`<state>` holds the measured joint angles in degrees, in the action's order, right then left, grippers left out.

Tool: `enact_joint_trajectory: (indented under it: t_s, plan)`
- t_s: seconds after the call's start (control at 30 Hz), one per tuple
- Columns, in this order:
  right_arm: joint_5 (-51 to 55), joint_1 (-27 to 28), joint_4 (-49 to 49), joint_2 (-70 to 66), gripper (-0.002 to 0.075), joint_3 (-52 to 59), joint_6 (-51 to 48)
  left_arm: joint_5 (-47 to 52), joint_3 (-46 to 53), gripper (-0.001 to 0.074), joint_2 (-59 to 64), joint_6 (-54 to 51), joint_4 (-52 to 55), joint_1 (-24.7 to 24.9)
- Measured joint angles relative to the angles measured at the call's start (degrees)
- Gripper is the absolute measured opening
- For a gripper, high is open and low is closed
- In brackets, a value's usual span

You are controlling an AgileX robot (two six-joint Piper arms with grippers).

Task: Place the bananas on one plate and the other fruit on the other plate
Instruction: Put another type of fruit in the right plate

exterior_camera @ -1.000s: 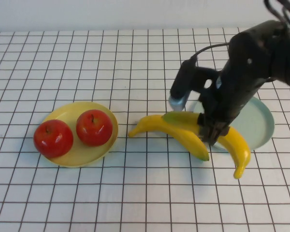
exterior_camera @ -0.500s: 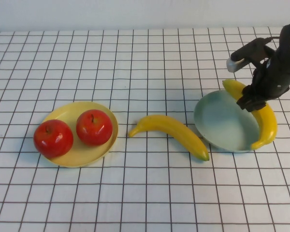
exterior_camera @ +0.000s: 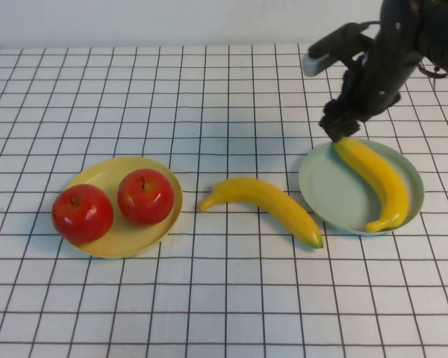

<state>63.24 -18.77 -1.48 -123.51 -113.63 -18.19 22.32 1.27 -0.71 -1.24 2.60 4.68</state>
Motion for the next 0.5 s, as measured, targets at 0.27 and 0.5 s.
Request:
enact_joint_trajectory:
  t_s: [0.27, 0.5]
  plan:
    - [2.47, -11.86, 3.90, -0.20, 0.0449, -2.86, -4.15, 0.00, 0.00, -0.0002, 0.00, 0.00, 0.00, 0.00]
    - [2.55, -14.89, 4.39, -5.87, 0.0449, -2.86, -4.67, 0.00, 0.00, -0.0002, 0.00, 0.00, 0.00, 0.00]
